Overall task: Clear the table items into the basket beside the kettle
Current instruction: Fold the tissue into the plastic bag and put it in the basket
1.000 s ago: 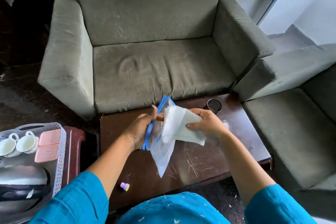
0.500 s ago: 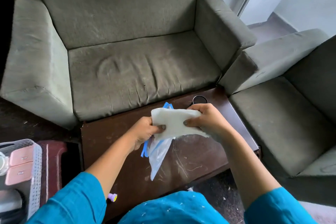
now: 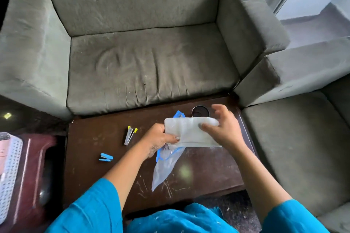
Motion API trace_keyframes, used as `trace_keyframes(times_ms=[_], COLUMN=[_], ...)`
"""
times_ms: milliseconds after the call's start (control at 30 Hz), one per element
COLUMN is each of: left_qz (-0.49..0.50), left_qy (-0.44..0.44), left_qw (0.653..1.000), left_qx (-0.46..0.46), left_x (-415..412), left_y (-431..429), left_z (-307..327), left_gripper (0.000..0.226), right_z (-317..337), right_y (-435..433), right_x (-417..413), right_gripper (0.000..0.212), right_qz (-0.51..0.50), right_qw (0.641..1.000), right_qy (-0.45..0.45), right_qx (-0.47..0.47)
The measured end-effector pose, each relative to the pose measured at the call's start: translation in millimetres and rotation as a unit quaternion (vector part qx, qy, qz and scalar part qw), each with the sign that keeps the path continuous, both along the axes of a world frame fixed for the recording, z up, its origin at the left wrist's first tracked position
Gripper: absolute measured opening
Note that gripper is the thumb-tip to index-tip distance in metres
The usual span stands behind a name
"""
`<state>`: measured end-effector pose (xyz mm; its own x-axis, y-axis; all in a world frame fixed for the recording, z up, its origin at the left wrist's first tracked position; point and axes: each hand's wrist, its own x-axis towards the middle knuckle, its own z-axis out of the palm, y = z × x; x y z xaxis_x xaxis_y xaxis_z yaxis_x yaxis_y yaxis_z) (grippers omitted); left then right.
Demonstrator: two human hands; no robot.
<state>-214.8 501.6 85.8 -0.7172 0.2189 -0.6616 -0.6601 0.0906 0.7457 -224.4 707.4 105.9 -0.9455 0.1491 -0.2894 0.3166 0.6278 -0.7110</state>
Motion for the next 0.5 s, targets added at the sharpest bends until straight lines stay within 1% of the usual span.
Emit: trace_keyframes(times_ms=[33, 67, 100, 133, 200, 233, 267, 300, 367, 400, 500], left_qz=[-0.005, -0.002, 0.003, 0.01, 0.025, 0.029, 0.03, 0.032, 0.045, 0.053, 0.062], left_qy=[-0.004, -0.009, -0.013, -0.017, -0.022, -0.02, -0.019, -0.018, -0.022, -0.025, -0.029], left_qw=[1.0, 1.0, 1.0, 1.0, 0.999, 0.999, 0.999, 0.999, 0.999, 0.998, 0.998], left_qx=[-0.01, -0.016, -0.022, -0.024, -0.017, -0.014, -0.012, -0.012, -0.003, 0.004, 0.013], left_x=[-0.3, -0.6, -1.3, -1.8, -3.1, -3.4, -3.7, -4.1, -4.9, -5.3, -6.2], left_y=[3.9, 7.3, 10.0, 12.1, 17.6, 19.9, 21.7, 22.6, 22.8, 22.6, 22.2], left_z=[-2.7, -5.2, -7.9, -9.1, -13.5, -16.0, -18.0, -19.1, -21.3, -23.0, -25.8], left_gripper=[0.015, 0.013, 0.014, 0.015, 0.013, 0.011, 0.011, 0.011, 0.01, 0.01, 0.007], right_z=[3.9, 7.3, 9.4, 10.0, 4.1, -2.1, -9.6, -15.3, -20.5, -22.4, -28.8], right_y=[4.5, 5.9, 4.9, 0.9, -10.1, -14.6, -17.2, -18.1, -17.1, -16.7, -16.3], right_x=[-4.0, -8.4, -12.1, -14.9, -16.7, -15.2, -14.0, -13.7, -15.5, -16.4, -15.2], right_gripper=[0.073, 0.082, 0.092, 0.103, 0.12, 0.123, 0.123, 0.122, 0.117, 0.114, 0.105], right_qz=[0.078, 0.16, 0.237, 0.307, 0.425, 0.464, 0.482, 0.479, 0.451, 0.446, 0.446], right_qw=[0.989, 0.964, 0.936, 0.907, 0.849, 0.822, 0.807, 0.806, 0.826, 0.83, 0.829], right_qy=[0.092, 0.161, 0.194, 0.191, 0.116, 0.086, 0.075, 0.079, 0.094, 0.098, 0.111], right_qx=[0.083, 0.135, 0.176, 0.216, 0.292, 0.319, 0.332, 0.338, 0.326, 0.322, 0.32])
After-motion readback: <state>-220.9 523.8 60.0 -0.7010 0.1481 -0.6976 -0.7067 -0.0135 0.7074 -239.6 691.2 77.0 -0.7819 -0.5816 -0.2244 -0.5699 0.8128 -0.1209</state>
